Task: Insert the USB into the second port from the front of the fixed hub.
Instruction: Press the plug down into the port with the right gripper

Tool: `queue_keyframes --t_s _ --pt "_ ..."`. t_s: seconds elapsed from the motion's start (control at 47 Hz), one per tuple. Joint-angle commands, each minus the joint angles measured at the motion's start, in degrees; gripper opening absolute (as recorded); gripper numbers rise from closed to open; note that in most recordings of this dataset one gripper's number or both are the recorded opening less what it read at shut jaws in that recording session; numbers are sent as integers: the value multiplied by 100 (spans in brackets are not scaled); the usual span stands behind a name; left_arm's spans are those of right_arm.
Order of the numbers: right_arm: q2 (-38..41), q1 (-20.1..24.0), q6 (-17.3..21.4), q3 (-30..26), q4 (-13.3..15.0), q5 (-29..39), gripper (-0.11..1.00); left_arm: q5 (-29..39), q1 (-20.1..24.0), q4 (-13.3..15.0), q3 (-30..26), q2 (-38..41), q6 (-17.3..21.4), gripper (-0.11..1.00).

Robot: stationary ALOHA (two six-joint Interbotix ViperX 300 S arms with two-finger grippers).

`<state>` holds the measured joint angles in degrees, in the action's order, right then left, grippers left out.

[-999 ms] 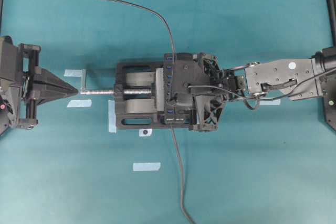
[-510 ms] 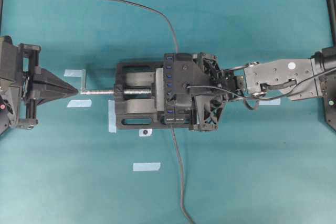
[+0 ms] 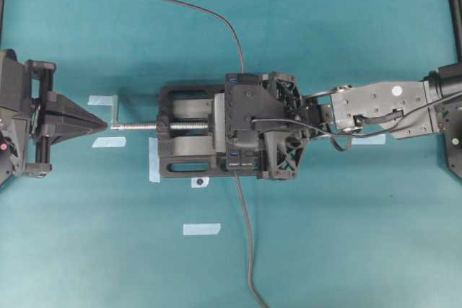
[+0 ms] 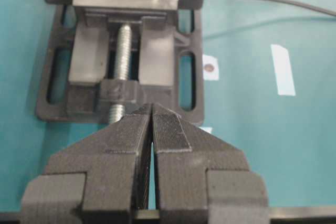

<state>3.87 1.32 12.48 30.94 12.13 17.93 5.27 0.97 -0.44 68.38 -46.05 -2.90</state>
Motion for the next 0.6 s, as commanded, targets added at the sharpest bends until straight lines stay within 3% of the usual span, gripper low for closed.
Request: queue_keyframes --t_s 0.0,0.574 --pt "-105 18 -44 -141 9 220 4 -26 9 -9 -62 9 0 0" --pt "-123 44 -62 -211 9 404 4 -26 9 -9 -18 -70 -9 0"
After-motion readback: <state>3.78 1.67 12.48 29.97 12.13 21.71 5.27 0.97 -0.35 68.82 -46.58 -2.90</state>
